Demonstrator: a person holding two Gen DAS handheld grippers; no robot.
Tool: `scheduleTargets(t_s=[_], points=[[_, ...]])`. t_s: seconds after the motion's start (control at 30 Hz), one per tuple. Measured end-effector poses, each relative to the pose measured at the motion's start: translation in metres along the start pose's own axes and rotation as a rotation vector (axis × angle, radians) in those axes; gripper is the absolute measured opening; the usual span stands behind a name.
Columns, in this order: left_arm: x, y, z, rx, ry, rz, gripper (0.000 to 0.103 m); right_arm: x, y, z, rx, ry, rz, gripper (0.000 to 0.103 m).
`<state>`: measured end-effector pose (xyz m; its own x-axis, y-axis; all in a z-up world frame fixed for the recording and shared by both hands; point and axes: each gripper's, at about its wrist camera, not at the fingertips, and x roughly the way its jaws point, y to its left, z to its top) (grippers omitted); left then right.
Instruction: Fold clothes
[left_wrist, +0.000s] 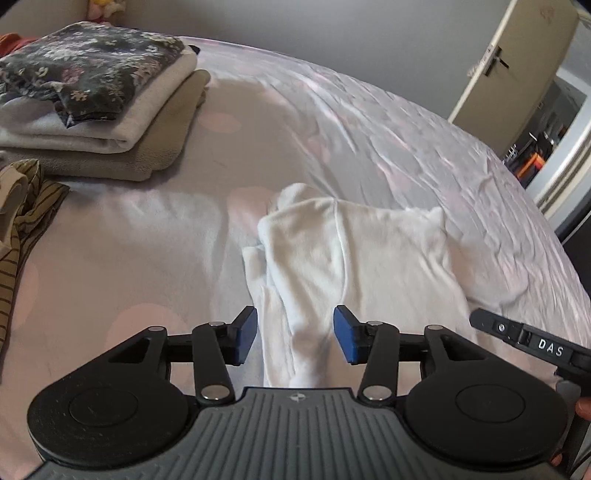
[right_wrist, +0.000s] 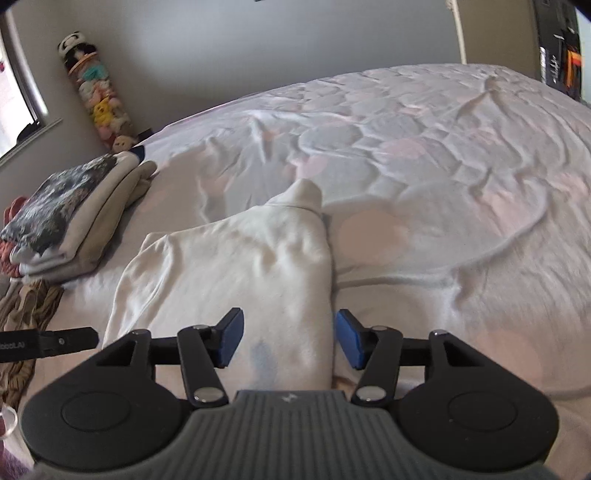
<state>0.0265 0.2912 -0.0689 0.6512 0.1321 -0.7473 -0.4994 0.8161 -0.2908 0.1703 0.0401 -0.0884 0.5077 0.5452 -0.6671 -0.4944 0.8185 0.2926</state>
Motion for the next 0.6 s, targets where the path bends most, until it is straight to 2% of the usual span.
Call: scheduleTargets(t_s=[0.13, 0.23, 0.47, 0.6], points=[[0.012, 0.019, 0.007, -0.108, 0.01, -0.012, 0.045, 0.01, -0.012, 0.004, 0.074, 0.021, -0.052, 0.062], [0.021, 0.027, 0.011, -0.162, 0.024, -0.03, 0.048, 0.015, -0.014, 0.005, 0.089, 0.02, -0.03, 0.063], [0.032, 0.027, 0.015, -0.137, 0.016, -0.045, 0.052, 0.026, -0.011, 0.012, 0.026, 0.009, -0.048, 0.066], [0.04, 0.026, 0.015, -0.122, 0.033, -0.052, 0.052, 0.036, -0.008, 0.017, -0.048, 0.047, -0.044, 0.071]])
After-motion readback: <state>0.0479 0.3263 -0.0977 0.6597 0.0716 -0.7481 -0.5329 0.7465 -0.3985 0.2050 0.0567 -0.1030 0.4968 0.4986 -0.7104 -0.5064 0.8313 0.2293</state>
